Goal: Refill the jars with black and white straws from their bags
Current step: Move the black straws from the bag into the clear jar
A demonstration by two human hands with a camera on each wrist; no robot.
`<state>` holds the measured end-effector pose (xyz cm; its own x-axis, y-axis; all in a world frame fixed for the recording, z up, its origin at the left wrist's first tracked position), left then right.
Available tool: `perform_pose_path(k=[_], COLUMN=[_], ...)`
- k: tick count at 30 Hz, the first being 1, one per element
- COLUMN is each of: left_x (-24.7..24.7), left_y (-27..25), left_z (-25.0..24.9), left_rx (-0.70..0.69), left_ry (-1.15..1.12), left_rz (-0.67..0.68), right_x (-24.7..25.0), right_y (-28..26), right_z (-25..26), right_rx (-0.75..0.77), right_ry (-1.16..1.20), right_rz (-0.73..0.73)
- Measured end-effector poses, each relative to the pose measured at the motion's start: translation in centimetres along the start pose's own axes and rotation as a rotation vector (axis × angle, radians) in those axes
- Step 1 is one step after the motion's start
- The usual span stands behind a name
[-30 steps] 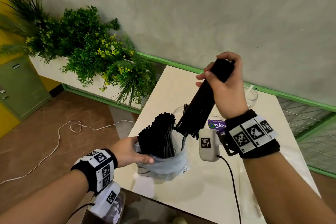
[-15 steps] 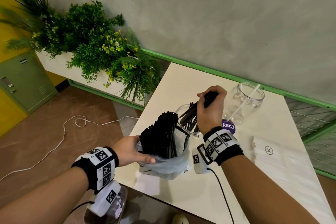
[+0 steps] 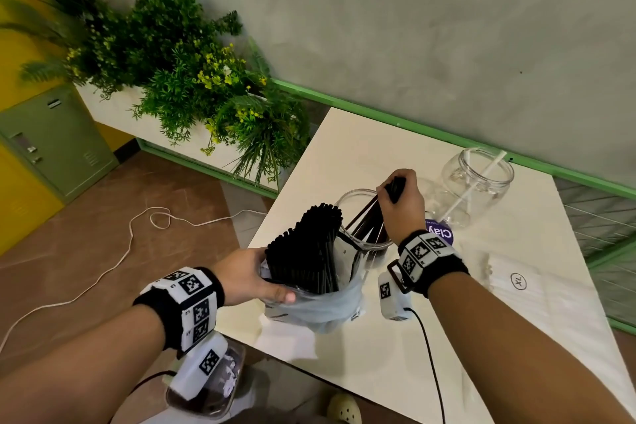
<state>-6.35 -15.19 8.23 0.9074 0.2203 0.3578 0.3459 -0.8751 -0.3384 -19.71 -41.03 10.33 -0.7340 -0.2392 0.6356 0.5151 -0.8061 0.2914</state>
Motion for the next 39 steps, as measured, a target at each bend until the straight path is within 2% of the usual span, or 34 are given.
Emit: perform_pose_path(k=[8, 13, 18, 20, 23, 27, 30, 32, 36, 39], left_x=[0.3, 0.3, 0.3, 0.4, 0.4, 0.5, 0.4, 0.4, 0.4, 0.4], left_y=[0.1, 0.1, 0.3, 0.3, 0.4, 0.3, 0.5, 0.5, 0.6, 0.4], left_z=[0.1, 0.3, 0.4, 0.5, 0.6, 0.4, 0.5, 0.7, 0.7, 0.7], left_rx=[0.010, 0.012, 0.011, 0.012, 0.019, 0.017, 0.028, 0.028, 0.023, 0.014], left_ry=[0.030, 0.025, 0.055, 0.067, 0.053, 0.074, 0.065, 0.064, 0.062, 0.056], left_rz=[-0.002, 0.001, -0.008, -0.013, -0.007, -0.019, -0.015, -0.016, -0.007, -0.014], right_x=[-0.3, -0.1, 0.6, 0.9, 1.3, 1.5, 0.2, -1.0, -1.9, -1.7], right_y=[0.9, 1.1, 1.1, 1.0, 0.9, 0.7, 1.0, 1.2, 1.0, 1.1], right_z=[-1.1, -1.2, -1.4, -1.4, -1.5, -0.9, -0.7, -0.5, -0.2, 0.4], right_rx=[-0.091, -0.073, -0.129, -0.076, 0.080, 0.252, 0.334, 0.328, 0.268, 0.358], right_ry=[-0.044, 0.026, 0.081, 0.069, -0.062, -0.197, -0.451, -0.645, -0.724, -0.681], right_rz=[0.131, 0.021, -0.080, -0.081, -0.037, 0.068, 0.234, 0.278, 0.171, 0.011])
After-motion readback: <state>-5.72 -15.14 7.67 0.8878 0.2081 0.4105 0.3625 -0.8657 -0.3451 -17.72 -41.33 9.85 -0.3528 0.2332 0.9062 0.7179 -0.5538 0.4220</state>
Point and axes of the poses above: each hand's wrist, its own y-axis towards the middle knuckle, its own x-axis out of the back of the hand, z = x × y, the point moved 1 cm from there along y, towards the middle knuckle, and after that the axes turned 12 degrees about -y, right-handed, at the moved point
